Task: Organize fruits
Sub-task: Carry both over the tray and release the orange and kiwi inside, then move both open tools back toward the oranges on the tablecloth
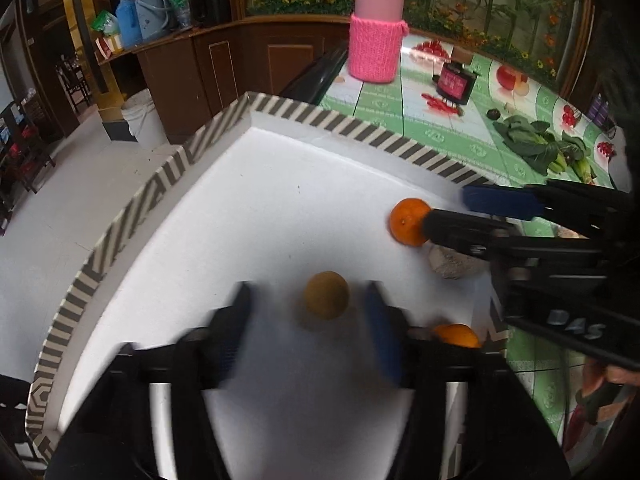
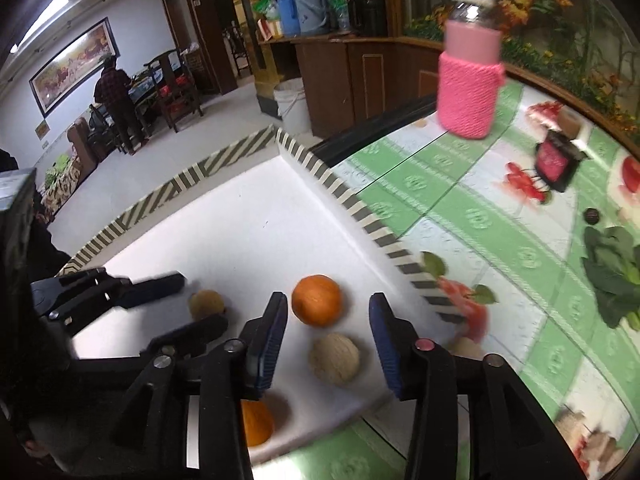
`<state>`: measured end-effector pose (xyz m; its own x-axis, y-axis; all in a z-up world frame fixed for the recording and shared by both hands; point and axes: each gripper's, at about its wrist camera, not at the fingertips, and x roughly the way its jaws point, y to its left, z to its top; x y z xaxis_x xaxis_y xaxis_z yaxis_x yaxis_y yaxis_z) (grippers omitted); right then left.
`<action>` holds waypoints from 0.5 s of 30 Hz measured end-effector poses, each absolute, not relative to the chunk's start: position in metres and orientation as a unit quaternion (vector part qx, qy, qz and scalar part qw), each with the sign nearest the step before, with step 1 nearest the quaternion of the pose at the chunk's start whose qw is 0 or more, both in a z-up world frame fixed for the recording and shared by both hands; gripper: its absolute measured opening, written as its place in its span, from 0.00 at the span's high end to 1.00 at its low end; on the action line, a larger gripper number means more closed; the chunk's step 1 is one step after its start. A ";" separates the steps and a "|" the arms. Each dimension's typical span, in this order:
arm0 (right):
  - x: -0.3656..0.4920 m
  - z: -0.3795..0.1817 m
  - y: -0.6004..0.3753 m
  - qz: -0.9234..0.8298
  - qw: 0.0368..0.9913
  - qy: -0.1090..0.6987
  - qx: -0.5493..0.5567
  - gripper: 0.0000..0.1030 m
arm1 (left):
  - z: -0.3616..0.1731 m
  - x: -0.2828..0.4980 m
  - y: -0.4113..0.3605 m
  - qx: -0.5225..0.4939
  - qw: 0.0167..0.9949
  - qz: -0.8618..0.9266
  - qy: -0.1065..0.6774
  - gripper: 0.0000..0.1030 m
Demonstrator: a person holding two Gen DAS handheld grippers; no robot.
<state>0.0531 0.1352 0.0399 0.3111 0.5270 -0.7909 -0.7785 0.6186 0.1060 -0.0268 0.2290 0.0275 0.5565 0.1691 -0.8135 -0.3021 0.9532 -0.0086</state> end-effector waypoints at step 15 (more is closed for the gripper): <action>0.005 0.081 0.024 0.368 0.841 0.383 -0.102 0.32 | 0.053 -0.049 0.187 -0.084 0.898 0.084 0.423 0.25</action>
